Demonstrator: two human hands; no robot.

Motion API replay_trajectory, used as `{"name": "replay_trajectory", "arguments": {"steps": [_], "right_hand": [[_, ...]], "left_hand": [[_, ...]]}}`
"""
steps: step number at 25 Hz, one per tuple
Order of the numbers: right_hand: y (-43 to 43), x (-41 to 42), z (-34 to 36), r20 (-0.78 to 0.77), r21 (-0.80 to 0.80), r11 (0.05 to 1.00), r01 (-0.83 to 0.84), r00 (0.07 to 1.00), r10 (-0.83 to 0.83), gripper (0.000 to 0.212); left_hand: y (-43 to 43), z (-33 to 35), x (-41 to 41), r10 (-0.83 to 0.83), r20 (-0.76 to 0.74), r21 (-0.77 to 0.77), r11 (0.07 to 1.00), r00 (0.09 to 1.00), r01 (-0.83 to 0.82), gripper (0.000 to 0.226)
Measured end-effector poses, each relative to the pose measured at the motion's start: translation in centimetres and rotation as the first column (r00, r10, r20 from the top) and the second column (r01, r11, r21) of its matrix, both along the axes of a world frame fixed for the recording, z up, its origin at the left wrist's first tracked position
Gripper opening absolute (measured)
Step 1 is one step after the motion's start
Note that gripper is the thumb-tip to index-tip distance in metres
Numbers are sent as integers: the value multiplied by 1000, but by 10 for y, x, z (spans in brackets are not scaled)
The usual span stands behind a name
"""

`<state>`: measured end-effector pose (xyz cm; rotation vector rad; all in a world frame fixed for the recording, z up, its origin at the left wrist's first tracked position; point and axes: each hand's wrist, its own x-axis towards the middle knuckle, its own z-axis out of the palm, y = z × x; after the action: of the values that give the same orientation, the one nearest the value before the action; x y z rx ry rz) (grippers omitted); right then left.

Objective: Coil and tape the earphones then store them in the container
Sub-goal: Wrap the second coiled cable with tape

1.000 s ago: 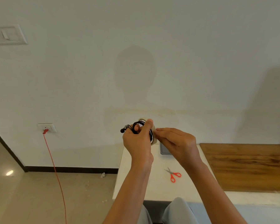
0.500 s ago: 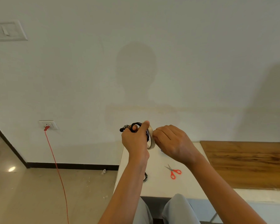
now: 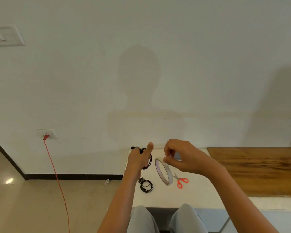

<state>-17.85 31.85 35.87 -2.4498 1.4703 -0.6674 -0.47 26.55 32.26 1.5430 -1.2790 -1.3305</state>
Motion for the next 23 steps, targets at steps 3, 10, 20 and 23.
{"name": "replay_trajectory", "arguments": {"steps": [3, 10, 20, 23], "right_hand": [[-3, -5, 2, -103, 45, 999, 23, 994, -19, 9], [7, 0, 9, -330, 22, 999, 24, 944, -15, 9], [9, 8, 2, -388, 24, 1000, -7, 922, 16, 17], [13, 11, -1, -314, 44, 999, -10, 949, 23, 18]], "left_hand": [[1, 5, 6, -140, -307, 213, 954, 941, 212, 42], [6, 13, 12, -514, -169, 57, 847, 841, 529, 28], [-22, 60, -18, -703, 710, 509, 564, 54, 650, 11], [-23, 55, -23, -694, 691, 376, 584, 201, 720, 16]]}}
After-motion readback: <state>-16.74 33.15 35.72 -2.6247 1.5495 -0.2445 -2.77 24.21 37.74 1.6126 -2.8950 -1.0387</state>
